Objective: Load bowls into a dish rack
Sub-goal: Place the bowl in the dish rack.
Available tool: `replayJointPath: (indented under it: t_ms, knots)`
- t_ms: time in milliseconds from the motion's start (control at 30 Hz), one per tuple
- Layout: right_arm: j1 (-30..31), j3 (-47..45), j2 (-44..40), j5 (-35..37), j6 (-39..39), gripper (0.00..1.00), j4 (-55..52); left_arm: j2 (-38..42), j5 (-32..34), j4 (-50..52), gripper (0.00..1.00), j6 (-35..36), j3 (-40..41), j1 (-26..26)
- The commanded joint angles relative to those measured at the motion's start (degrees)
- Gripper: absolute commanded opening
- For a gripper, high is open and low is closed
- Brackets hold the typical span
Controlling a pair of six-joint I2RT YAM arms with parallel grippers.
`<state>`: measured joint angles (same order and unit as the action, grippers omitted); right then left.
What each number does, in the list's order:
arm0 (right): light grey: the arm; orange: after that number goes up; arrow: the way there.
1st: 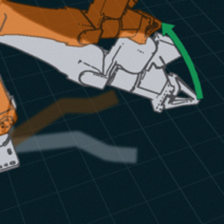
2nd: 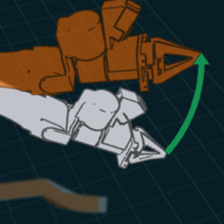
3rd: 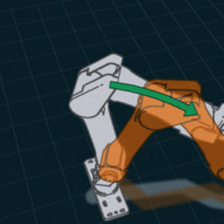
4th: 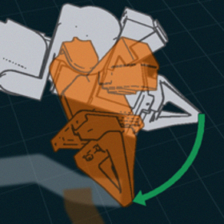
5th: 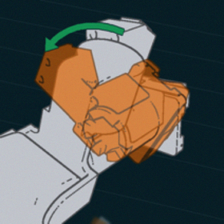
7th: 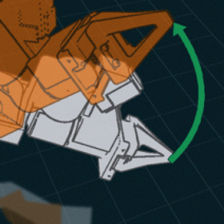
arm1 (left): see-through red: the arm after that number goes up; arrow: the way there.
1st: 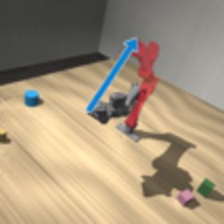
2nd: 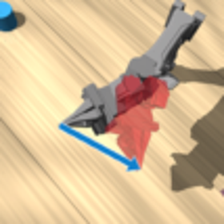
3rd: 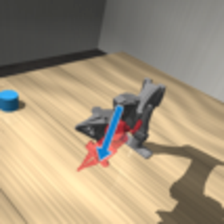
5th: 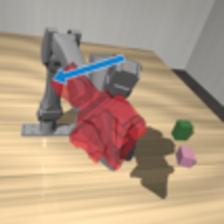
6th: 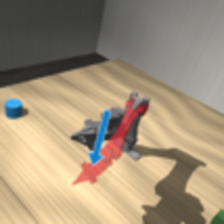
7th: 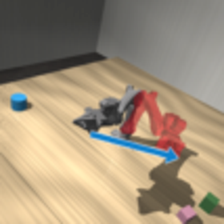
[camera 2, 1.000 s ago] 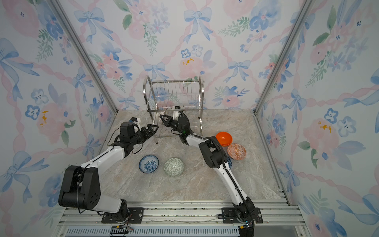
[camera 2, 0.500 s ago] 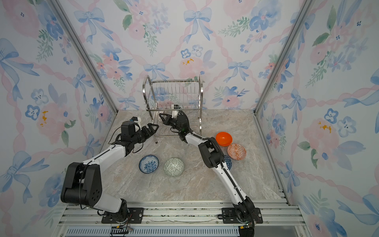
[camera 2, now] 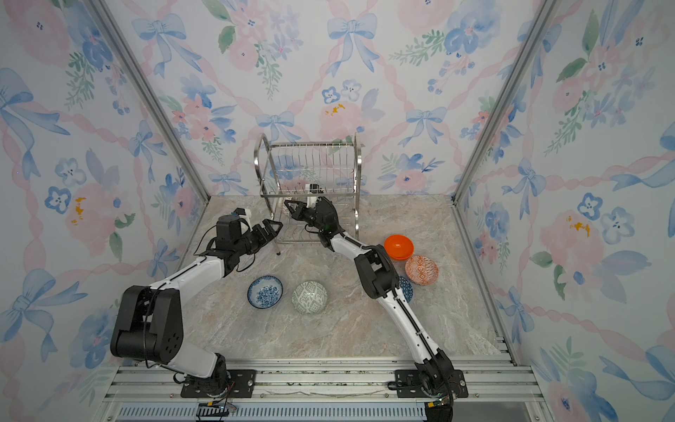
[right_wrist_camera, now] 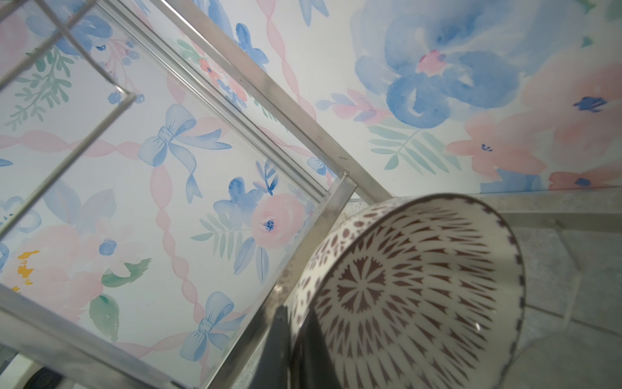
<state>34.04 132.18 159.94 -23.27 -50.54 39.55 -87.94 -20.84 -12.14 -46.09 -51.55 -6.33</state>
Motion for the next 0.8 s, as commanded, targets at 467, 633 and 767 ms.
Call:
replayJointPath:
  t_ms: [467, 633, 767]
  knots:
    - [-1.4, 4.4, 4.7, -1.0, 0.8, 0.11, -5.4, -0.6, 0.3, -0.3, 0.97, 1.8, -0.8, 0.3]
    - [-1.9, 3.4, 3.9, -1.1, 1.9, 0.12, -5.8, -0.9, 0.4, -0.3, 0.98, 1.8, -0.7, 0.3]
    - [-2.0, 0.6, 2.0, -1.3, 3.0, 0.12, -4.6, -1.1, 0.5, -0.3, 0.97, 1.7, -0.8, 0.3]
